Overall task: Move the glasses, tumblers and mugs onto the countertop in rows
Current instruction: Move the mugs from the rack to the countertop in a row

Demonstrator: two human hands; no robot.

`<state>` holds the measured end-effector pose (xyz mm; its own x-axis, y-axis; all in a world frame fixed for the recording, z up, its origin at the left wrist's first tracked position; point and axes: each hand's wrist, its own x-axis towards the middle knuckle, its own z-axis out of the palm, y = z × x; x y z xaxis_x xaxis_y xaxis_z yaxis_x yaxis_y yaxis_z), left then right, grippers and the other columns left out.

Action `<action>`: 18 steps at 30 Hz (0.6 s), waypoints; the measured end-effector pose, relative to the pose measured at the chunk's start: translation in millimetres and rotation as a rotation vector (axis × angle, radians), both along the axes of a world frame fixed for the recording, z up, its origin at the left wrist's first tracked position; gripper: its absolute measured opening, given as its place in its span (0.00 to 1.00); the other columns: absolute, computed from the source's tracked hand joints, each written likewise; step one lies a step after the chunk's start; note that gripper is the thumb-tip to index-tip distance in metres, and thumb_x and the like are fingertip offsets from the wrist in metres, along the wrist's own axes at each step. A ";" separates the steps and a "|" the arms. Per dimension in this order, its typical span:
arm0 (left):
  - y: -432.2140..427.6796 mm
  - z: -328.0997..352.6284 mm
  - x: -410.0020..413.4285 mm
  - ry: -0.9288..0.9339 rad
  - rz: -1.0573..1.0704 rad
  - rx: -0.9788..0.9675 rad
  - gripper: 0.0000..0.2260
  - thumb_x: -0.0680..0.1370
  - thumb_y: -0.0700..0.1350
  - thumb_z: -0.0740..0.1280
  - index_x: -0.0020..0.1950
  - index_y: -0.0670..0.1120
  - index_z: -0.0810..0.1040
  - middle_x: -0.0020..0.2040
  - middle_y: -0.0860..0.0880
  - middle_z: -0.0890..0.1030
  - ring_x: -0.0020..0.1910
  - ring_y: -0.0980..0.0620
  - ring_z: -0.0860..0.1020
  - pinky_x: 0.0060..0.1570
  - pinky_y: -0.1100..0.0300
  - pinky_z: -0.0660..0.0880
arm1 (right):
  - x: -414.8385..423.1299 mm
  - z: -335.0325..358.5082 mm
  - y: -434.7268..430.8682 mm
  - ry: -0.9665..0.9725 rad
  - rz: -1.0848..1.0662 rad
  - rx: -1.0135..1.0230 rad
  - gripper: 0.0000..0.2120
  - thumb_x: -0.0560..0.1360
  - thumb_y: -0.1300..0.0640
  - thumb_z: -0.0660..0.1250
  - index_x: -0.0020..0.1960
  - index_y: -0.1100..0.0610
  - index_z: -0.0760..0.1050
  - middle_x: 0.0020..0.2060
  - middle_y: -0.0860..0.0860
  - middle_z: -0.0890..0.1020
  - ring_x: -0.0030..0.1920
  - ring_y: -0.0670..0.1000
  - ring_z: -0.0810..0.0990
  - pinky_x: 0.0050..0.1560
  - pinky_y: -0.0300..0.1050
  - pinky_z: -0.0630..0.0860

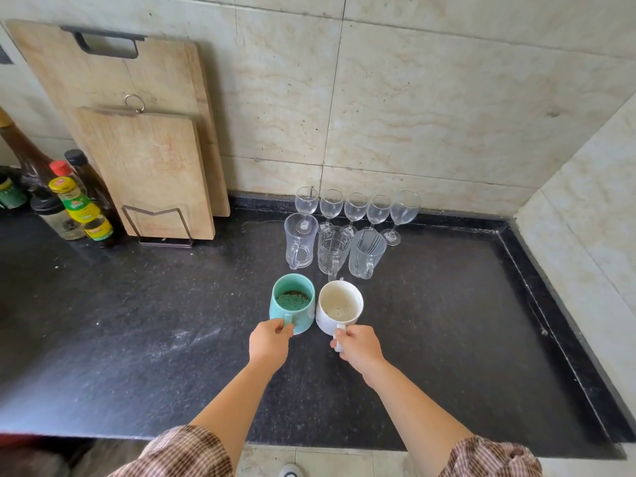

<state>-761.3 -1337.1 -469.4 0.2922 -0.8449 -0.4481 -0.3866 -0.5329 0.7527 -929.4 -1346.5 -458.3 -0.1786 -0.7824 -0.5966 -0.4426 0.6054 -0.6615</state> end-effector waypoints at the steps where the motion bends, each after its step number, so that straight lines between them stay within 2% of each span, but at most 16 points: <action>1: 1.0 0.5 0.3 0.010 0.010 0.005 0.16 0.79 0.46 0.64 0.41 0.34 0.78 0.34 0.43 0.74 0.32 0.48 0.66 0.34 0.57 0.63 | 0.3 0.3 0.2 -0.005 0.007 0.009 0.10 0.80 0.54 0.62 0.51 0.58 0.79 0.43 0.49 0.82 0.45 0.49 0.81 0.56 0.48 0.79; 5: 2.4 6.7 0.7 0.020 -0.012 0.037 0.14 0.79 0.47 0.63 0.36 0.41 0.72 0.32 0.45 0.71 0.31 0.49 0.64 0.33 0.57 0.62 | 0.1 2.1 -2.2 0.046 0.052 0.036 0.13 0.78 0.53 0.65 0.55 0.62 0.80 0.51 0.55 0.83 0.50 0.54 0.82 0.56 0.52 0.79; 7: 5.4 12.5 0.4 0.017 -0.058 0.053 0.10 0.79 0.47 0.62 0.40 0.44 0.73 0.38 0.42 0.75 0.34 0.48 0.67 0.35 0.55 0.66 | -0.5 8.5 -5.1 0.128 0.066 0.024 0.15 0.75 0.53 0.67 0.55 0.63 0.79 0.51 0.58 0.83 0.50 0.57 0.82 0.54 0.53 0.80; 8: 8.2 16.1 1.8 0.018 -0.081 0.058 0.08 0.79 0.47 0.61 0.43 0.45 0.76 0.42 0.41 0.78 0.36 0.47 0.70 0.37 0.54 0.69 | -0.7 14.9 -7.1 0.194 0.079 0.013 0.16 0.72 0.52 0.69 0.54 0.62 0.79 0.50 0.58 0.83 0.50 0.58 0.83 0.50 0.51 0.80; 10: 14.0 23.3 9.1 0.017 -0.077 0.054 0.11 0.79 0.46 0.63 0.57 0.45 0.79 0.55 0.44 0.81 0.47 0.47 0.76 0.46 0.56 0.72 | 0.2 32.4 -10.1 0.389 0.146 -0.032 0.18 0.70 0.50 0.69 0.54 0.61 0.78 0.49 0.57 0.83 0.48 0.58 0.82 0.40 0.46 0.76; 11: 17.0 28.3 14.8 0.012 -0.056 0.044 0.13 0.78 0.46 0.63 0.61 0.44 0.78 0.57 0.46 0.80 0.51 0.47 0.77 0.49 0.57 0.73 | 2.5 41.6 -11.3 0.462 0.194 -0.072 0.17 0.70 0.50 0.69 0.53 0.60 0.78 0.48 0.56 0.83 0.48 0.59 0.82 0.38 0.44 0.72; 12: 20.5 33.4 21.9 0.002 -0.043 0.024 0.12 0.78 0.45 0.63 0.60 0.45 0.79 0.54 0.48 0.80 0.52 0.46 0.77 0.51 0.57 0.73 | 6.1 49.2 -12.8 0.493 0.235 -0.117 0.15 0.70 0.51 0.68 0.51 0.60 0.78 0.45 0.56 0.82 0.46 0.59 0.81 0.37 0.44 0.70; 14: 30.6 46.0 38.5 -0.025 -0.017 -0.012 0.07 0.78 0.45 0.62 0.52 0.48 0.80 0.48 0.51 0.79 0.51 0.45 0.77 0.53 0.56 0.75 | 19.5 62.3 -13.3 0.436 0.301 -0.194 0.07 0.72 0.54 0.66 0.39 0.57 0.76 0.33 0.53 0.78 0.38 0.58 0.77 0.33 0.43 0.68; 15: 37.1 52.4 48.1 -0.043 0.005 -0.021 0.09 0.78 0.45 0.62 0.55 0.48 0.79 0.50 0.50 0.79 0.53 0.44 0.77 0.53 0.56 0.75 | 30.1 67.1 -11.3 0.377 0.338 -0.230 0.09 0.72 0.56 0.65 0.33 0.56 0.72 0.29 0.51 0.75 0.34 0.56 0.74 0.32 0.44 0.67; 16: 44.8 58.7 58.9 -0.059 0.034 -0.033 0.11 0.78 0.45 0.62 0.58 0.47 0.78 0.53 0.49 0.79 0.55 0.44 0.77 0.53 0.56 0.74 | 42.7 71.3 -7.6 0.327 0.387 -0.263 0.10 0.72 0.57 0.65 0.32 0.55 0.70 0.29 0.50 0.74 0.34 0.55 0.74 0.33 0.45 0.67; 18: 64.9 69.5 83.4 -0.095 0.083 -0.067 0.11 0.79 0.44 0.61 0.58 0.48 0.78 0.51 0.49 0.78 0.54 0.45 0.77 0.53 0.56 0.74 | 73.1 77.7 4.9 0.264 0.469 -0.304 0.07 0.71 0.57 0.67 0.36 0.55 0.72 0.35 0.52 0.78 0.39 0.56 0.77 0.38 0.46 0.70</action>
<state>-677.9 -1272.2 -400.0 0.4011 -0.8430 -0.3584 -0.4141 -0.5159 0.7499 -856.3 -1341.7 -380.7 0.1145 -0.9414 -0.3171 -0.7883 0.1082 -0.6057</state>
